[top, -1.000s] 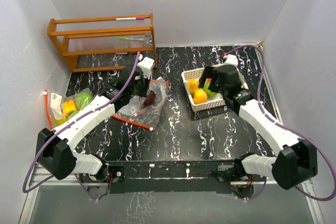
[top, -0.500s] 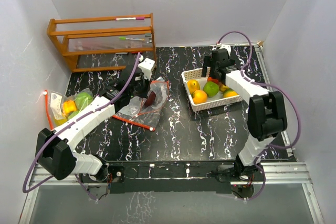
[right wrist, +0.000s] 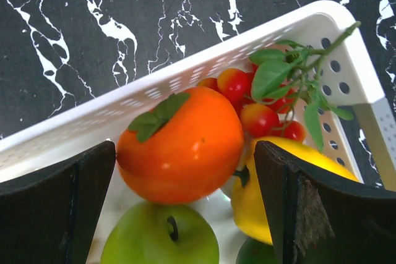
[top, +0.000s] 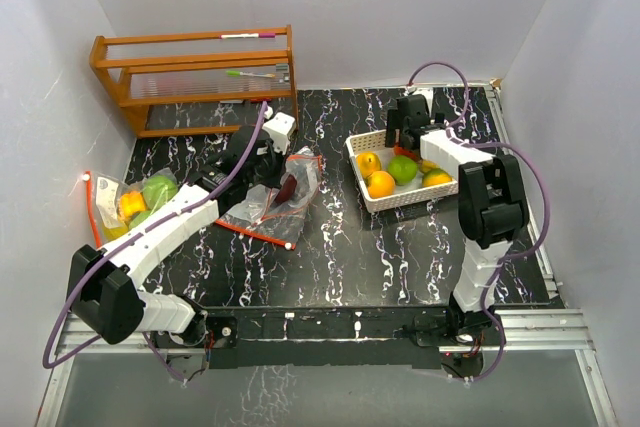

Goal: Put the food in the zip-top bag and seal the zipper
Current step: Pick up the fake fruit from the bin, then place the fake fruit in the zipper food storage bag.

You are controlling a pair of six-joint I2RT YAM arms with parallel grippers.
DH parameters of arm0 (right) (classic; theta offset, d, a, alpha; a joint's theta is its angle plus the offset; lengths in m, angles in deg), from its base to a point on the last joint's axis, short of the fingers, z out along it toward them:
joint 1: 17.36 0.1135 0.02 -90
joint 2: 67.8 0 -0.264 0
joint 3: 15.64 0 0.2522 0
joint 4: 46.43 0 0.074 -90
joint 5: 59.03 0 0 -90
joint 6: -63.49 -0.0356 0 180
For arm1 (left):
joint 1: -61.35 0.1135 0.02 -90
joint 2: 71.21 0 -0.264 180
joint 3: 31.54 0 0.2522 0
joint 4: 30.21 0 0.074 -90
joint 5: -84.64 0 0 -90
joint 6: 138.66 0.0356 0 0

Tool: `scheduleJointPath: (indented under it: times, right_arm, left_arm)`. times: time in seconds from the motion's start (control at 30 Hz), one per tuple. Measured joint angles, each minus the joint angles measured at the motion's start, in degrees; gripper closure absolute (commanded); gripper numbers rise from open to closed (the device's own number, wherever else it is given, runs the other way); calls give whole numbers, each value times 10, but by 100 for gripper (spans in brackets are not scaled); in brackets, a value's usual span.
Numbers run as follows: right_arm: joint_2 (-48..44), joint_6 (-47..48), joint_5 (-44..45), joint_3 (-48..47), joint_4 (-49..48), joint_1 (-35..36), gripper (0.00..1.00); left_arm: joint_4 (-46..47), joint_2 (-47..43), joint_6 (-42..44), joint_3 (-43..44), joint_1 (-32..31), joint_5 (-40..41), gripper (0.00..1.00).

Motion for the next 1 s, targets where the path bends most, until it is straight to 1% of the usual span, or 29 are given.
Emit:
scheduleJointPath:
  times: [0.17, 0.27, 0.37, 0.43, 0.53, 0.57, 0.67, 0.77, 1.0]
  right_arm:
    - [33, 12, 1, -6, -13, 0, 3]
    - [43, 20, 0, -6, -19, 0, 10]
    - [43, 22, -6, -6, -24, -1, 21]
    - [43, 23, -8, -6, -33, -2, 32]
    - [41, 24, -16, -6, -38, -4, 53]
    - [39, 23, -17, -6, -41, -4, 59]
    - [23, 21, -26, -2, -45, -5, 71]
    - [-3, 21, -35, 9, -43, -5, 77]
    - [-101, 19, -66, 60, -49, -5, 79]
  left_arm:
    - [0, -1, 0, -2, 0, -1, 100]
    - [0, -1, 0, -2, 0, -1, 100]
    - [0, -1, 0, -2, 0, -1, 100]
    - [0, -1, 1, -2, 0, -1, 100]
    - [0, -1, 2, -2, 0, -1, 100]
    - [0, -1, 2, -2, 0, -1, 100]
    - [0, -1, 2, -2, 0, -1, 100]
    - [0, -1, 2, -2, 0, -1, 100]
    - [0, -1, 2, -2, 0, -1, 100]
